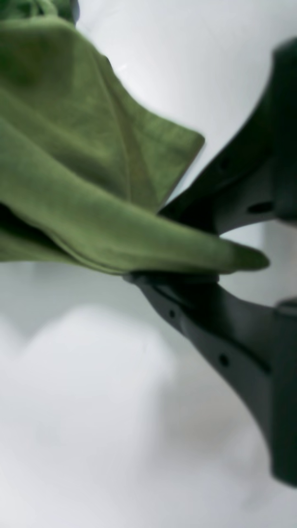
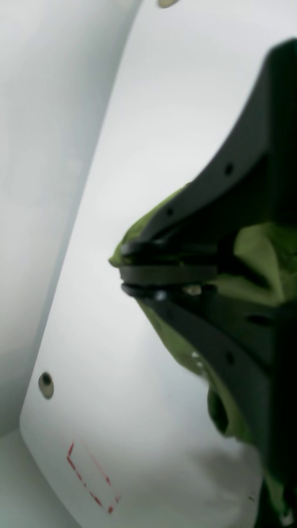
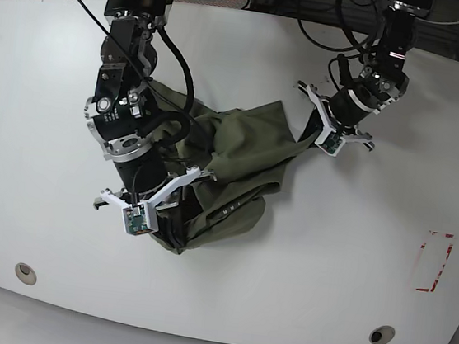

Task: Layout the t-shirt on the table in an organized manner, then fold the t-shirt properly
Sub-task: 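Lift the t-shirt with both grippers and pull the grippers apart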

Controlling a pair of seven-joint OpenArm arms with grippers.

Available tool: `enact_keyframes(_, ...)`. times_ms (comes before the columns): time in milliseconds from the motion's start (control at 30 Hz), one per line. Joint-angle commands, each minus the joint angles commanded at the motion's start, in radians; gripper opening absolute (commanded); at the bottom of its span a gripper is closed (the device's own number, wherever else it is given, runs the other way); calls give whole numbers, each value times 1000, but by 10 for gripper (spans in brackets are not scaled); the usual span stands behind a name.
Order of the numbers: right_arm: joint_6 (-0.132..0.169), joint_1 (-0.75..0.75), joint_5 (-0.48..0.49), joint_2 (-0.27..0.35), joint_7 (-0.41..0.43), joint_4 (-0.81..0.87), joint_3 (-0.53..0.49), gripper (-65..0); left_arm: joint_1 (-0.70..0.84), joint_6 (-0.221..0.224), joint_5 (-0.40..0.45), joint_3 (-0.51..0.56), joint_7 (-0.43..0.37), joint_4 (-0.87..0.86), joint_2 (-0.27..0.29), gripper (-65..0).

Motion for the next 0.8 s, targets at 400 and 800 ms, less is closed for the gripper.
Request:
enact_keyframes(400,0,72,3,44,-2,0,43,-650,-26,-2,0,-124,17,180,-77,-646)
enact_keyframes(800,0,235,2,61,-2,-29,37,-650,-233,-2,2,-199,58,184,-121,-646)
